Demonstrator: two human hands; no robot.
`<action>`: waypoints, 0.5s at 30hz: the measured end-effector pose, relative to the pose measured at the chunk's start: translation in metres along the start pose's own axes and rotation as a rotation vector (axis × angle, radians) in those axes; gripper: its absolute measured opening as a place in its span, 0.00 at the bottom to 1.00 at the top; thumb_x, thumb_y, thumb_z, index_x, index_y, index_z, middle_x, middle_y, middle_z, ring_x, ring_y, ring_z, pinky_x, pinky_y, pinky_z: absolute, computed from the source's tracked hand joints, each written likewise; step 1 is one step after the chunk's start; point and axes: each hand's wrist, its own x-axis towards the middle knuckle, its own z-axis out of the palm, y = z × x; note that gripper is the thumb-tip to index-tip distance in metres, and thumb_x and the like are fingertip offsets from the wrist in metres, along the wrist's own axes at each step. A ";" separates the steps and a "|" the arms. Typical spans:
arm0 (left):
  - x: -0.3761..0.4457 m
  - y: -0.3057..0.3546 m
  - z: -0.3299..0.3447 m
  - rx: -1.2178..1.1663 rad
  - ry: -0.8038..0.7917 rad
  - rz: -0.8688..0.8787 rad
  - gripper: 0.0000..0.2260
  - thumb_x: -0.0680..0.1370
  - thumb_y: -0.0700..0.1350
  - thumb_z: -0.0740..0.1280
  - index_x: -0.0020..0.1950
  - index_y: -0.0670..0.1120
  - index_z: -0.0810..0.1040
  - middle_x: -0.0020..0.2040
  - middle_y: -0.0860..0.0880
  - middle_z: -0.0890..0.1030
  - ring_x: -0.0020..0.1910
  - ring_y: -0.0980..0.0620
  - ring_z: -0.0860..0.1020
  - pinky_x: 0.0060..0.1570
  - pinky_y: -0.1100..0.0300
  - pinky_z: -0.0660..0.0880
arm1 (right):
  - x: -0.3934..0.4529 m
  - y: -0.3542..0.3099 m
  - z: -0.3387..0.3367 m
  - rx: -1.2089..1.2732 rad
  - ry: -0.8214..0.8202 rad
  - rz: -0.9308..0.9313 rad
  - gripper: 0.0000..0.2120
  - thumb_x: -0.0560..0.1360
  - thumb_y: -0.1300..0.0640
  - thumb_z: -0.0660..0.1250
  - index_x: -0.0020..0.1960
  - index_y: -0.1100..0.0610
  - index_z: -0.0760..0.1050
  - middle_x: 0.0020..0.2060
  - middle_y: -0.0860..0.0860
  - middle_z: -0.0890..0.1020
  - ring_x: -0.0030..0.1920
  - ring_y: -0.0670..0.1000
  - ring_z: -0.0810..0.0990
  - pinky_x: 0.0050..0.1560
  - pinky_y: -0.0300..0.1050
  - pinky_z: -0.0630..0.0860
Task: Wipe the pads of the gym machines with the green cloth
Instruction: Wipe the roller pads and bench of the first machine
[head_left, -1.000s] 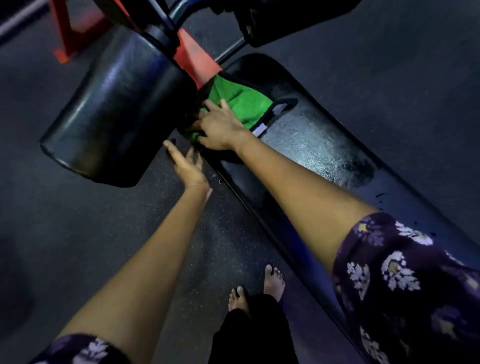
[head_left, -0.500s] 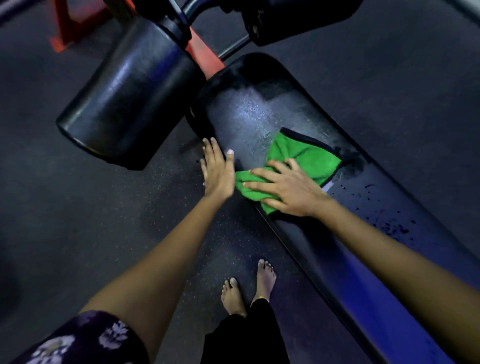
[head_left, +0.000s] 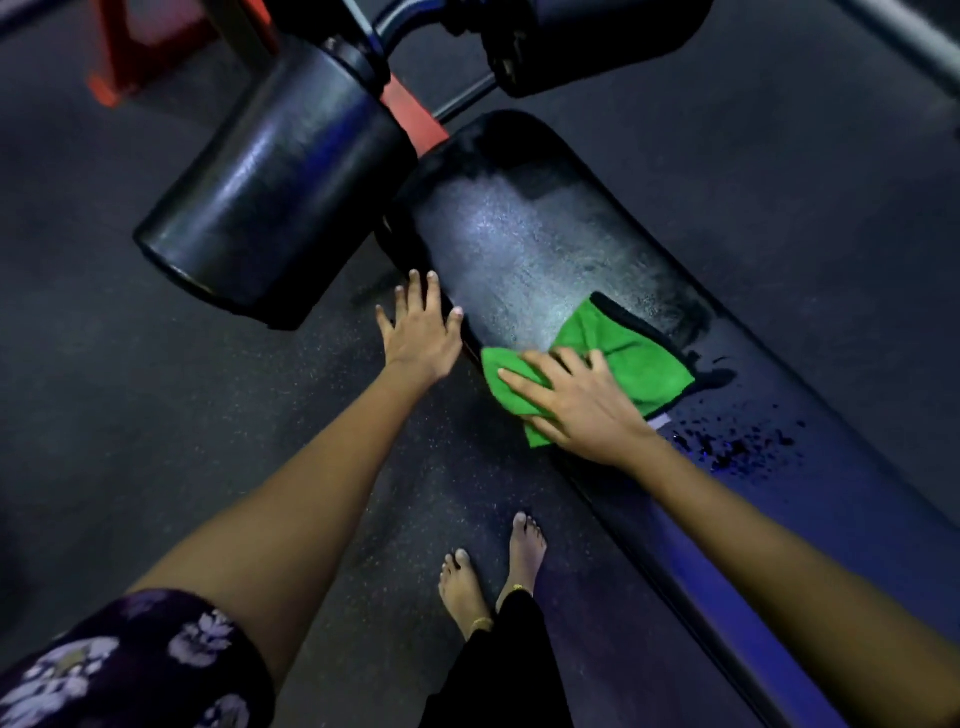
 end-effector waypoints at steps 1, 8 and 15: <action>0.000 0.000 -0.002 -0.002 -0.015 0.001 0.27 0.83 0.54 0.50 0.78 0.46 0.44 0.78 0.46 0.43 0.77 0.45 0.44 0.72 0.43 0.39 | -0.009 0.012 0.000 -0.011 0.010 -0.002 0.26 0.72 0.43 0.55 0.68 0.49 0.70 0.60 0.55 0.76 0.50 0.57 0.75 0.43 0.49 0.71; 0.001 0.012 -0.001 -0.042 0.019 -0.017 0.32 0.81 0.50 0.57 0.77 0.40 0.43 0.78 0.41 0.43 0.77 0.44 0.45 0.73 0.44 0.41 | 0.045 0.019 -0.019 0.092 0.062 0.701 0.27 0.79 0.43 0.55 0.75 0.49 0.58 0.70 0.55 0.63 0.65 0.58 0.64 0.58 0.54 0.64; 0.000 0.030 0.012 -0.076 0.167 0.154 0.29 0.81 0.48 0.58 0.77 0.41 0.50 0.78 0.44 0.44 0.77 0.46 0.44 0.73 0.48 0.40 | -0.006 -0.019 0.006 0.045 0.091 0.203 0.28 0.71 0.42 0.67 0.69 0.49 0.70 0.61 0.56 0.76 0.52 0.58 0.75 0.46 0.53 0.71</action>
